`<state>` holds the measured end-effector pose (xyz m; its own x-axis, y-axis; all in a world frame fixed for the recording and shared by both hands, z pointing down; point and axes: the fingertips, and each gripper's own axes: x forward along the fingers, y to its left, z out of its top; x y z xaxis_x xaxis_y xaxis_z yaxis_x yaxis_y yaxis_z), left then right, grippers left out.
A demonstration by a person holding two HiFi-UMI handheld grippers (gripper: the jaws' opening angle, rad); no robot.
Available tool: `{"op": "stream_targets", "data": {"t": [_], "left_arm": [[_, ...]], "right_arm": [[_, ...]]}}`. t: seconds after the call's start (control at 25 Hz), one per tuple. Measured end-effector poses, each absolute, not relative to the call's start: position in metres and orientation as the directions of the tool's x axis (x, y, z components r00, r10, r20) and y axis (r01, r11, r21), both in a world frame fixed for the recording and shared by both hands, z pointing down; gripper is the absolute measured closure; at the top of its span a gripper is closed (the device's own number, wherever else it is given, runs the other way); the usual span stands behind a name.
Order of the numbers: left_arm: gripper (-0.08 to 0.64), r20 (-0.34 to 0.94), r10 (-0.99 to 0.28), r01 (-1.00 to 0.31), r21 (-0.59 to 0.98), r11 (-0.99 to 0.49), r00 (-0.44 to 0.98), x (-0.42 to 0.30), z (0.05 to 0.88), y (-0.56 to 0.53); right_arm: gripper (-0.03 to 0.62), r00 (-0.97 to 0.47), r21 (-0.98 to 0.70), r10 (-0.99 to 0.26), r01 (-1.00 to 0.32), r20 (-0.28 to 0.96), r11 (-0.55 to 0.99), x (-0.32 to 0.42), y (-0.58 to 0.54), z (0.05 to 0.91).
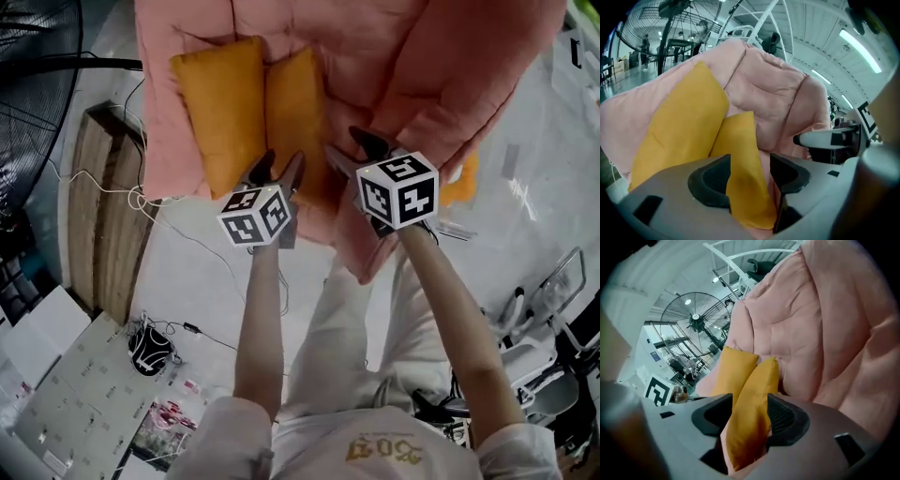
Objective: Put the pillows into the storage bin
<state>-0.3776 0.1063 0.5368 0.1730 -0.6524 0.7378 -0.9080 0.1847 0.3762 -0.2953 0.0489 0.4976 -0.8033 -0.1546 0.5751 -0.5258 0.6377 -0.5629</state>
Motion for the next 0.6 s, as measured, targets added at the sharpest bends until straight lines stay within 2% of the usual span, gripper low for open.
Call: {"op": "stream_targets", "data": {"t": [0.28,0.4,0.6], "left_arm": [[0.162,0.809,-0.538,-0.917,0.369,0.154,0.235,-0.369,0.591,0.114],[0.145,0.817,-0.521,-0.92,0.367,0.138,0.248,-0.371,0.601,0.114],[0.079,0.824,-0.509,-0.925,0.358,0.128,0.249,-0.373,0.606,0.113]], "right_arm": [[0.314,-0.767,-0.601,-0.091,-0.565,0.636,0.565,-0.328,0.04,0.549],[0.287,-0.754,-0.617,-0.061,-0.579,0.654,0.534,-0.343,0.039,0.568],[0.198,-0.752,-0.649,-0.03,-0.588,0.659,0.482,-0.363,0.034,0.593]]}}
